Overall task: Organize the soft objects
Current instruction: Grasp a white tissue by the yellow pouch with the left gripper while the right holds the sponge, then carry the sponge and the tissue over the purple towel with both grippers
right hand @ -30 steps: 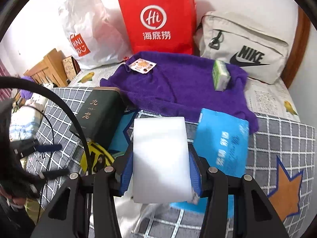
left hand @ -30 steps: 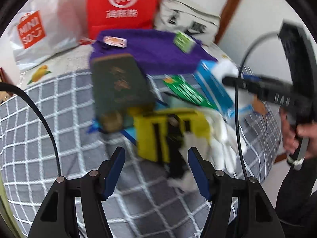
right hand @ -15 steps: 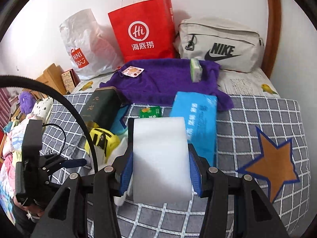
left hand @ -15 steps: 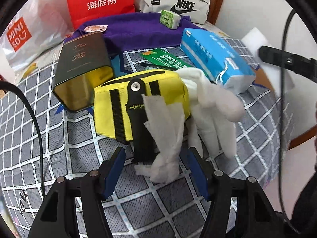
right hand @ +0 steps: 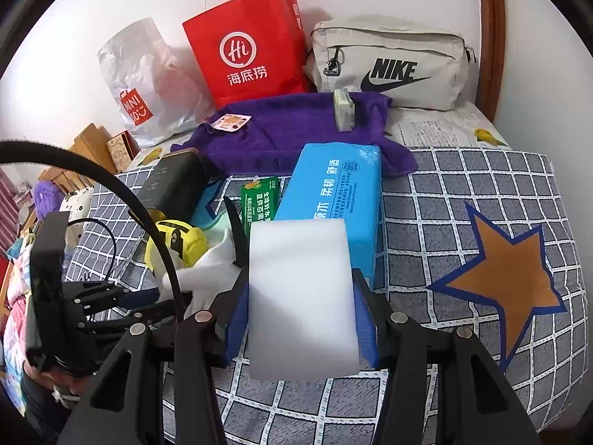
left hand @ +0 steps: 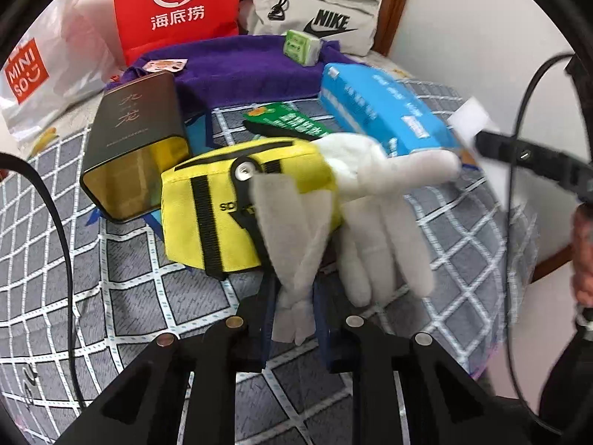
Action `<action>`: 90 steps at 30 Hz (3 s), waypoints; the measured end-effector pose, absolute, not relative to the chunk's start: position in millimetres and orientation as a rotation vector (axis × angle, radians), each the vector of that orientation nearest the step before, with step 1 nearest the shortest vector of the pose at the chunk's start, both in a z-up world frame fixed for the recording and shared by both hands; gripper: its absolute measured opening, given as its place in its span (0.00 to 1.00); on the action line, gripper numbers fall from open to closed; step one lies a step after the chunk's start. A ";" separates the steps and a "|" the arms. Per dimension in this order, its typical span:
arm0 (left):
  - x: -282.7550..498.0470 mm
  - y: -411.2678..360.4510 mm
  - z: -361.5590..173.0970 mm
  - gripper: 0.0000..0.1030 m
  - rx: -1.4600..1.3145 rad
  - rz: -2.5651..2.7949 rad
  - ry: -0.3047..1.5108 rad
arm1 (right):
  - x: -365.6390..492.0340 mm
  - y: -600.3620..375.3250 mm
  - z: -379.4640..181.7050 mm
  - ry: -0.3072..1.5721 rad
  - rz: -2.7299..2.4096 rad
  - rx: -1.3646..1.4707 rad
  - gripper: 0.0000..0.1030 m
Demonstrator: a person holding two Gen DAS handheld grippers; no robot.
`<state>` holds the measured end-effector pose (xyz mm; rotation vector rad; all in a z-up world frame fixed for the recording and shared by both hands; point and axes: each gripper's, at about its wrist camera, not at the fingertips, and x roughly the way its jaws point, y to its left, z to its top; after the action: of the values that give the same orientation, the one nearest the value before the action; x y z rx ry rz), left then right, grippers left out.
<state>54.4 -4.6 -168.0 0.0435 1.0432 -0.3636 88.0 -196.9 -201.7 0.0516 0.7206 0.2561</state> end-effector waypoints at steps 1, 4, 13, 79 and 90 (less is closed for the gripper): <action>53.0 -3.3 -164.8 0.18 0.042 -0.364 1.038 | 87.8 -197.4 -201.3 0.720 0.256 0.052 0.48; 49.5 0.2 -154.6 0.18 0.058 -0.347 1.030 | 87.8 -197.3 -198.2 0.714 0.262 0.058 0.48; 55.0 21.8 -122.3 0.18 0.033 -0.306 0.989 | 91.0 -193.9 -181.4 0.687 0.279 0.048 0.48; 255.9 78.9 -81.3 0.18 -0.062 -0.233 0.924 | 296.8 -183.6 -155.7 0.741 0.179 -0.036 0.49; 283.8 78.9 -85.5 0.18 -0.003 -0.199 0.938 | 332.7 -176.8 -165.4 0.783 0.183 -0.040 0.49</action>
<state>283.8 78.9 -85.5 -0.0034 0.9385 -0.1985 332.7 -176.8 -165.4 -0.0402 0.7828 0.1833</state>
